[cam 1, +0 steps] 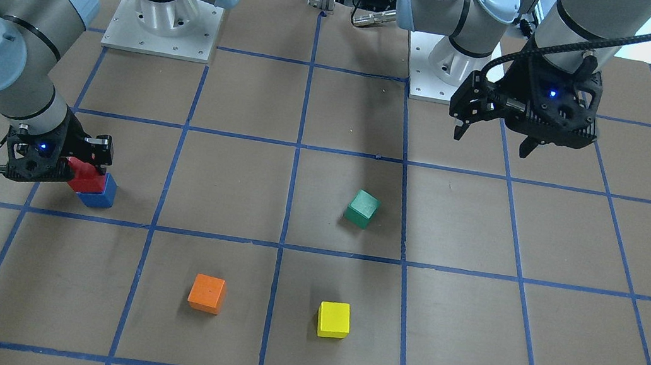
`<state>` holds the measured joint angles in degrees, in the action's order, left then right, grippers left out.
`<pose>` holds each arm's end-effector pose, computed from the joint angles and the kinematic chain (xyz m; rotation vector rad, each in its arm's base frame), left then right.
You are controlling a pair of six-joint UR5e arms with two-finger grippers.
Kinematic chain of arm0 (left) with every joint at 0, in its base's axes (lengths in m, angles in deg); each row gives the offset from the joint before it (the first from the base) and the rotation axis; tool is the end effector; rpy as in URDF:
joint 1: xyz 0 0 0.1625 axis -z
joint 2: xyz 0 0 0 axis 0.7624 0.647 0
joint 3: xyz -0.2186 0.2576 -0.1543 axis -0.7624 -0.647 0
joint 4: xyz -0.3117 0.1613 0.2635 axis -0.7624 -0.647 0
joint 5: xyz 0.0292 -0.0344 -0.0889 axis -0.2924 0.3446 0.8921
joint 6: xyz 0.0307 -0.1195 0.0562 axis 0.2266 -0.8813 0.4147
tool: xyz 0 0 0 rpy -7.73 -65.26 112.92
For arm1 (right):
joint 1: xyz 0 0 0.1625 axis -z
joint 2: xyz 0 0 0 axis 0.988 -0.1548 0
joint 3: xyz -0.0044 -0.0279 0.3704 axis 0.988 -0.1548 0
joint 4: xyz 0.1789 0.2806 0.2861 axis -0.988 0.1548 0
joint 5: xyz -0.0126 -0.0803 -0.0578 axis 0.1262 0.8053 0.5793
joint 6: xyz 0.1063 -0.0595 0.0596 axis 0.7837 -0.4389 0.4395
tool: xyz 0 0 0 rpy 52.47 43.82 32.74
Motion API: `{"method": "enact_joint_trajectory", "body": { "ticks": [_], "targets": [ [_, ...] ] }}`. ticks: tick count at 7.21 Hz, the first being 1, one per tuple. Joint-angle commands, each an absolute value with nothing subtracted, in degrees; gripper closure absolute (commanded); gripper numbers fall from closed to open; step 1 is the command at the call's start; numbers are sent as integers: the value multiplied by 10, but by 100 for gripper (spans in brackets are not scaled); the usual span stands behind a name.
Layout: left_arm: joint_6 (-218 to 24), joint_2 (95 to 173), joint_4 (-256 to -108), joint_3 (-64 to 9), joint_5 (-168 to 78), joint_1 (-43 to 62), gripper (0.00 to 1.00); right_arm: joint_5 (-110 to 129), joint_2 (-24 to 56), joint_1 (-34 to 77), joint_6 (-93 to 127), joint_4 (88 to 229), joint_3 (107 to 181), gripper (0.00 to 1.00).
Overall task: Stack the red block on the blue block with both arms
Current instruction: 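Lower the red cube onto the blue cube and open the right gripper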
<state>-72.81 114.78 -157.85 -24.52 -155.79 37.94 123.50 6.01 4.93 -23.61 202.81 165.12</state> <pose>-0.1135 -0.5237 0.4099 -0.1902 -3.1216 -0.0055 0.0071 -0.5197 0.1504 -0.2837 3.1202 0.1041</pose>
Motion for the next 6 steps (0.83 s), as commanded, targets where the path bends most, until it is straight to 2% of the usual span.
{"method": "enact_joint_trajectory", "body": {
  "ticks": [1,2,3,4,5,6],
  "targets": [
    [-728,1148,-1578,-246,-1558,379,0,1235,61,49,-237,2028,1655,100],
    [-728,1147,-1578,-246,-1558,379,0,1237,61,49,-238,2030,1655,78],
    [-728,1147,-1578,-246,-1558,379,0,1238,62,50,-238,2030,1655,23],
    [-727,1147,-1578,-245,-1559,379,0,1239,62,49,-236,2029,1655,6],
    [-728,1147,-1577,-245,-1559,379,0,1241,62,49,-236,2029,1655,0],
    [-728,1147,-1578,-245,-1558,379,0,1242,61,49,-235,2028,1654,0]
  ]
}}
